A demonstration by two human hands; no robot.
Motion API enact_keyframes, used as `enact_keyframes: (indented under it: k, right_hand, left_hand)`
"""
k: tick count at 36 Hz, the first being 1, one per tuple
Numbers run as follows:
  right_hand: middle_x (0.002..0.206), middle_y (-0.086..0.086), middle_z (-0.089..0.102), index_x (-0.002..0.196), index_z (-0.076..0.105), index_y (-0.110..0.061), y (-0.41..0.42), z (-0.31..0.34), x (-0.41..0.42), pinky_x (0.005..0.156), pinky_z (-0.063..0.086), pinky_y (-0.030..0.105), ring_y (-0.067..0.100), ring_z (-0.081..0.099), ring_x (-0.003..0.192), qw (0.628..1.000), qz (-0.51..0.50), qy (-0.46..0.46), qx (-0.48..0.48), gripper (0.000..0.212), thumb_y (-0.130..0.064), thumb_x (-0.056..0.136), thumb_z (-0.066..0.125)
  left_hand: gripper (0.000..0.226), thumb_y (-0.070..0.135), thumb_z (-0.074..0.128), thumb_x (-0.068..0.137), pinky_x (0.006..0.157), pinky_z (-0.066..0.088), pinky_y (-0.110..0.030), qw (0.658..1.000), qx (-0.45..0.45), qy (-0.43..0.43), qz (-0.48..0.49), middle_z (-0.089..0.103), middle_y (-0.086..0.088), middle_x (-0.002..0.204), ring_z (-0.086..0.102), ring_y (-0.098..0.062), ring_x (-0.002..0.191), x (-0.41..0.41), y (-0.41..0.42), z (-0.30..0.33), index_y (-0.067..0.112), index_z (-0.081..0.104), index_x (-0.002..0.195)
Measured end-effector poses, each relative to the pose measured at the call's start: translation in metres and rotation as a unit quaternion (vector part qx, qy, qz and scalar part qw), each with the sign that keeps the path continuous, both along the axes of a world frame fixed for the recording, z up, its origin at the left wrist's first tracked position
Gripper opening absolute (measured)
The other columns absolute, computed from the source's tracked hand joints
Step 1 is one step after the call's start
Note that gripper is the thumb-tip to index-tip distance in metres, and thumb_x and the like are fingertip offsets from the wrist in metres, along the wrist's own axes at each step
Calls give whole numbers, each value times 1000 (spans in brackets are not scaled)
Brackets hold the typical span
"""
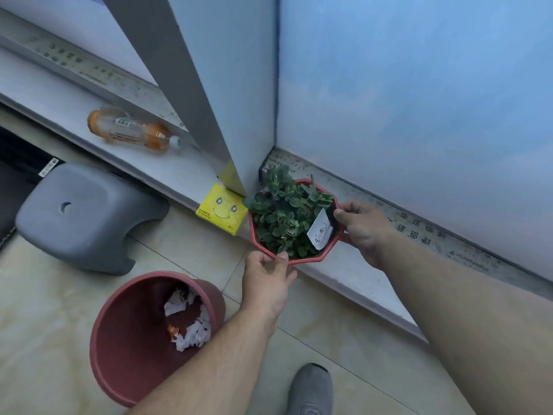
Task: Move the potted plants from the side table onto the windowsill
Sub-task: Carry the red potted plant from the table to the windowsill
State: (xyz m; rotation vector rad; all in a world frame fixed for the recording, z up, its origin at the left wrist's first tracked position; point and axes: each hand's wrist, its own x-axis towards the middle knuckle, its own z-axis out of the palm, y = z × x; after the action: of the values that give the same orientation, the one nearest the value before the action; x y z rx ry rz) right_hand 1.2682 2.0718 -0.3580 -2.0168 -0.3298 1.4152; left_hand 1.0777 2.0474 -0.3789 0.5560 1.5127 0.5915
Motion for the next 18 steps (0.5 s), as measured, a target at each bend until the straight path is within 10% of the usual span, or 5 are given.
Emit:
enact_keyframes:
  k: [14,18]
  right_hand:
    - [104,18,76,90,72,-14,1,20,-11,95,57,57,37,71,105,999,-19,-18,-27,18,-19,100,59]
    - [131,10,65,127,65,-11,-13,48,-11,105,50,48,31,60,121,995,48,-65,-58,33,-30,100,60]
  left_hand:
    - [21,32,62,97,84,60,-34,992,-17,54,-114,61,4,104,60,-1,91,-9,6,13,13,54,101]
    - [43,45,64,92,101,52,-49,975,-78,104,-181,60,7,116,61,-12,107,-24,1,37,19,52,124]
